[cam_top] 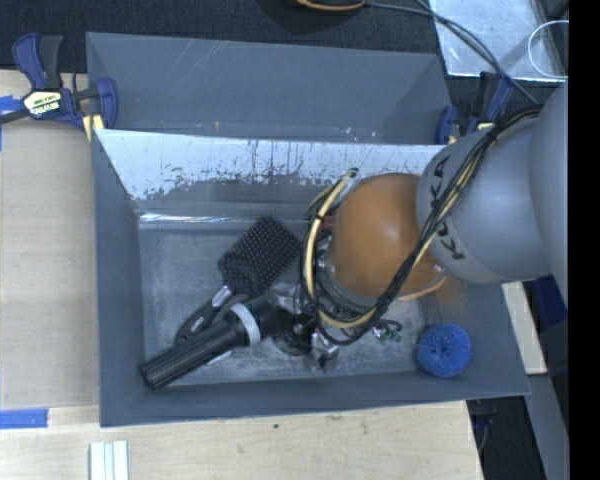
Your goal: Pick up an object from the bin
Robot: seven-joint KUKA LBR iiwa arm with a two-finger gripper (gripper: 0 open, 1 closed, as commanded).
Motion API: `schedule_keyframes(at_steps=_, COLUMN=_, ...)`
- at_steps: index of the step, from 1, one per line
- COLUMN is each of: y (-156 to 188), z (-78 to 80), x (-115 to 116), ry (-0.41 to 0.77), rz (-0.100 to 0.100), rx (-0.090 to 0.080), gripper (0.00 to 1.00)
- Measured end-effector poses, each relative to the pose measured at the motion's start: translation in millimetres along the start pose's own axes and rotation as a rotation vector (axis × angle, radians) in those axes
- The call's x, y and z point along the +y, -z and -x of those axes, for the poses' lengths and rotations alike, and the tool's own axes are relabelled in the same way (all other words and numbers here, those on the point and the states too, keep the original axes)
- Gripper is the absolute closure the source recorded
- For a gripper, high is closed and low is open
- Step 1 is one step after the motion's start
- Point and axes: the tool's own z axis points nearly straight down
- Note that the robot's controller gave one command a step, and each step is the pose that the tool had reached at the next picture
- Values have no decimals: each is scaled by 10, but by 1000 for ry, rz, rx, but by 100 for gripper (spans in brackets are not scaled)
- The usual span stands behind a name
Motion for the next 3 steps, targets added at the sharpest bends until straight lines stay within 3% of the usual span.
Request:
schedule_keyframes(at_steps=1, y=0, z=89, x=176, ry=41, rz=1, rx=-1, gripper=100)
schedule_keyframes(at_steps=3, y=129, z=71, x=166, ry=29, rz=4, rx=-1, gripper=100)
